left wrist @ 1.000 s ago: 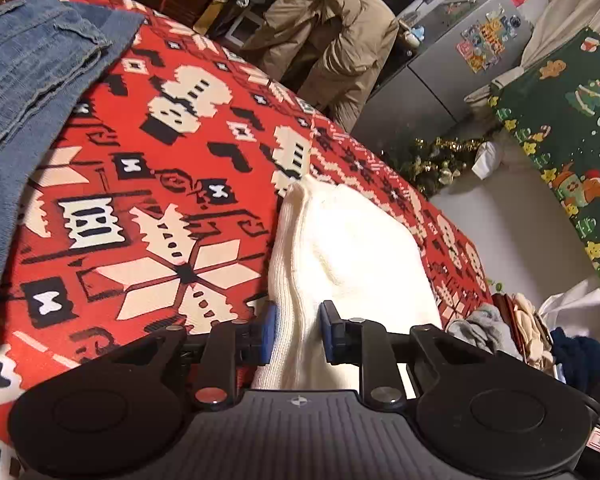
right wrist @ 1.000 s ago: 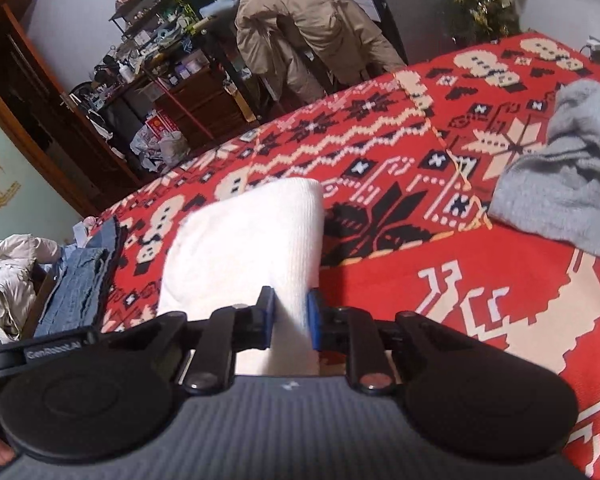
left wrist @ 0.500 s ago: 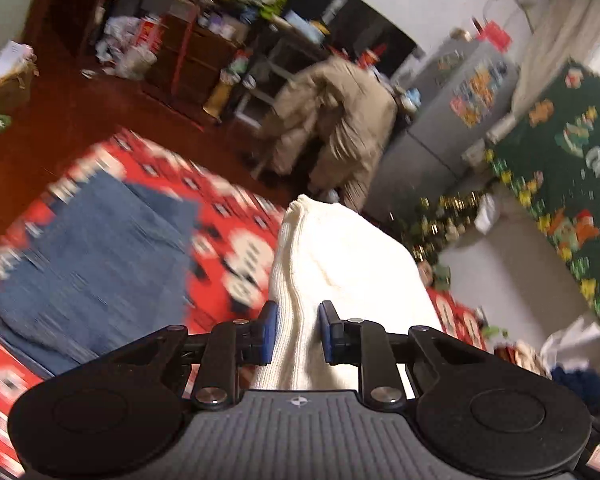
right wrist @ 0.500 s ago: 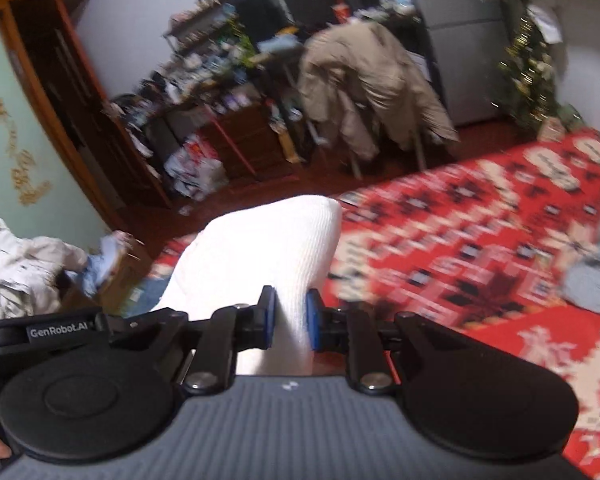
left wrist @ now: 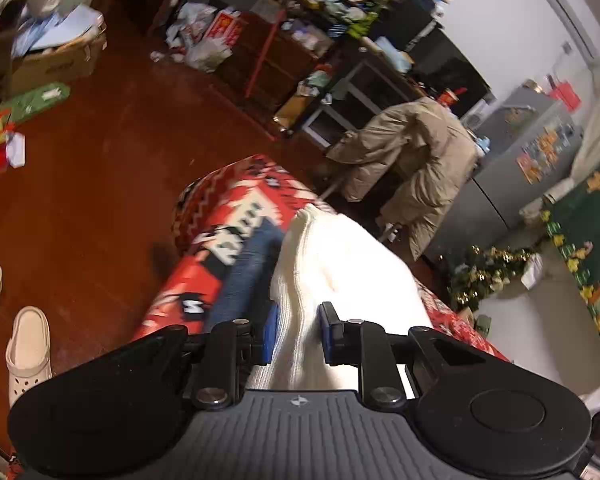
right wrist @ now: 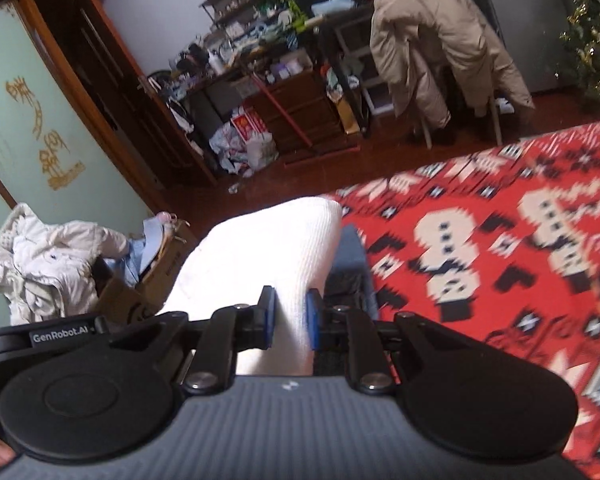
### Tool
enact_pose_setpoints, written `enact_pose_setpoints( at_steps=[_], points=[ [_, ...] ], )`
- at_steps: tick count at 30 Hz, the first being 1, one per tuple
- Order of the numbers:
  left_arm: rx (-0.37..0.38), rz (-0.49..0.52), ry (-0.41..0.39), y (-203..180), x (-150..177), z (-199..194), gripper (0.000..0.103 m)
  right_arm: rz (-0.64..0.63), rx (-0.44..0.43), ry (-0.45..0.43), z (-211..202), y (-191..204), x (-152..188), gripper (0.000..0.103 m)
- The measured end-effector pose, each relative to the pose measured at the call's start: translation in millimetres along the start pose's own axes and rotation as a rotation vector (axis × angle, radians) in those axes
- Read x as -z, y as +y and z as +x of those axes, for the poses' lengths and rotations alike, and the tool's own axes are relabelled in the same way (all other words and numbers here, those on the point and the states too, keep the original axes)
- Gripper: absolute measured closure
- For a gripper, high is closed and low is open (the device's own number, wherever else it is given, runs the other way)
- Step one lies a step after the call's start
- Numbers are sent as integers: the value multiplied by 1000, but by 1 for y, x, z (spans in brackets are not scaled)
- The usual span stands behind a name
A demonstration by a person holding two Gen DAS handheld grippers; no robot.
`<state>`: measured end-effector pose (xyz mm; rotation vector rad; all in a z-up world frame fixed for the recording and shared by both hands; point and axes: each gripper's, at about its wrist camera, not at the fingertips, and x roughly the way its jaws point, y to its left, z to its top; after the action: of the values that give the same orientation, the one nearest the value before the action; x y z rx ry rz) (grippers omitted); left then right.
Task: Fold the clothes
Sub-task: 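Lift the folded cream vest with both tools and carry it onto the folded jeans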
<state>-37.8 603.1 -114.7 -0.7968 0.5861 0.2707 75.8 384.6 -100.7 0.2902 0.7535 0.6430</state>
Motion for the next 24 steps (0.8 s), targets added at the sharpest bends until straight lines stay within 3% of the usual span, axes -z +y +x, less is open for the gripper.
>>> enact_pose_setpoints(
  at_steps=[5, 15, 19, 24],
  points=[
    [61, -75, -7, 36, 8, 8, 81, 20, 21, 31, 39, -5, 28, 85],
    [46, -72, -16, 41, 17, -12, 67, 7, -42, 24, 22, -36, 27, 81],
    [-19, -3, -84, 25, 11, -40, 78, -16, -48, 17, 6, -42, 22, 85],
    [29, 84, -89, -15, 4, -39, 78, 41, -83, 39, 24, -50, 0, 80]
  ],
)
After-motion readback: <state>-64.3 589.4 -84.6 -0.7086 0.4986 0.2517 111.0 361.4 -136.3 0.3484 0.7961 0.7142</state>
